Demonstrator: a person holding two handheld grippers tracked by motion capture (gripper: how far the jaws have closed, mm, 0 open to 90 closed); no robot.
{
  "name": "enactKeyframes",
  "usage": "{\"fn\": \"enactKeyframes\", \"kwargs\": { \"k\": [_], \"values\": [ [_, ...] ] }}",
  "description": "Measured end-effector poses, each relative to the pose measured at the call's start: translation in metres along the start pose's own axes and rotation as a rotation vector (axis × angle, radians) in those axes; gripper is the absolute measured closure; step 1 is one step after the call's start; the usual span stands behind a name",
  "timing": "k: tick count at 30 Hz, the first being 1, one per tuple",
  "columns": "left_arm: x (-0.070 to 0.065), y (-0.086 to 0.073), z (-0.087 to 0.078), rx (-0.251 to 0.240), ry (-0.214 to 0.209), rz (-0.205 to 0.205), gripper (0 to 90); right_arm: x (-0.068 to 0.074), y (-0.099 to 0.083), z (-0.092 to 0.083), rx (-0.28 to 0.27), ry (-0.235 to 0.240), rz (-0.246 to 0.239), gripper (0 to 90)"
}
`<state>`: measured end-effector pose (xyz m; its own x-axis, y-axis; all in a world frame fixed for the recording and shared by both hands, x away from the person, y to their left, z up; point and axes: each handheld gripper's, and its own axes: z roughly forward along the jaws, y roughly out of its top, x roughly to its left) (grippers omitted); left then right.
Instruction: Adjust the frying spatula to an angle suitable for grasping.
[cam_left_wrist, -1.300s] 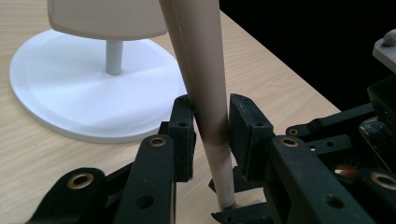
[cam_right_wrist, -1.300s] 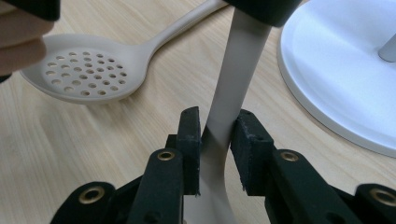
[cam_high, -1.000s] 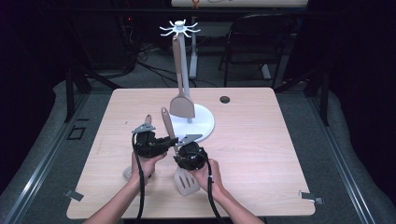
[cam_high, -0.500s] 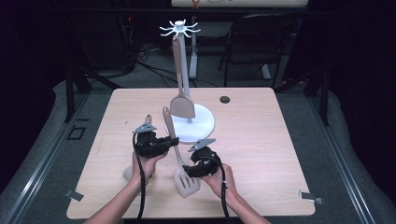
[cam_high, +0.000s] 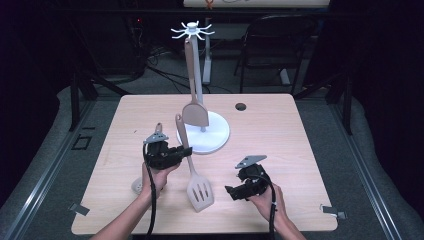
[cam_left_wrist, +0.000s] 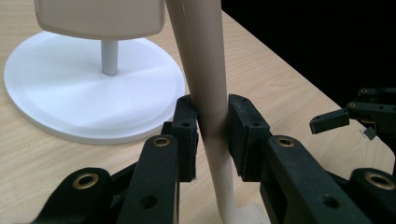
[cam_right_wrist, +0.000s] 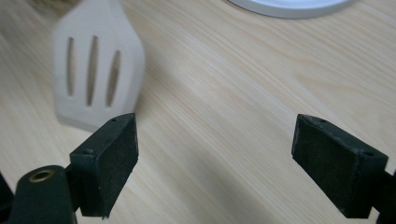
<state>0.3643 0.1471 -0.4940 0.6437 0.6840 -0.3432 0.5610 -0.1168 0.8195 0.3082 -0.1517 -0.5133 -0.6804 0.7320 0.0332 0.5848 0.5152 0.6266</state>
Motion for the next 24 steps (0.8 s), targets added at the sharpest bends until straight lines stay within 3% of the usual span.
{"fn": "enactKeyframes", "kwargs": {
  "k": [6,24],
  "values": [
    [-0.002,0.001,-0.002,-0.013,-0.008,0.009,74.1,-0.017,-0.004,0.002,0.023,-0.022,0.043,11.6],
    [-0.007,0.003,-0.004,-0.029,-0.042,0.027,75.2,-0.029,-0.003,-0.002,0.026,-0.035,0.068,12.7]
  ]
}}
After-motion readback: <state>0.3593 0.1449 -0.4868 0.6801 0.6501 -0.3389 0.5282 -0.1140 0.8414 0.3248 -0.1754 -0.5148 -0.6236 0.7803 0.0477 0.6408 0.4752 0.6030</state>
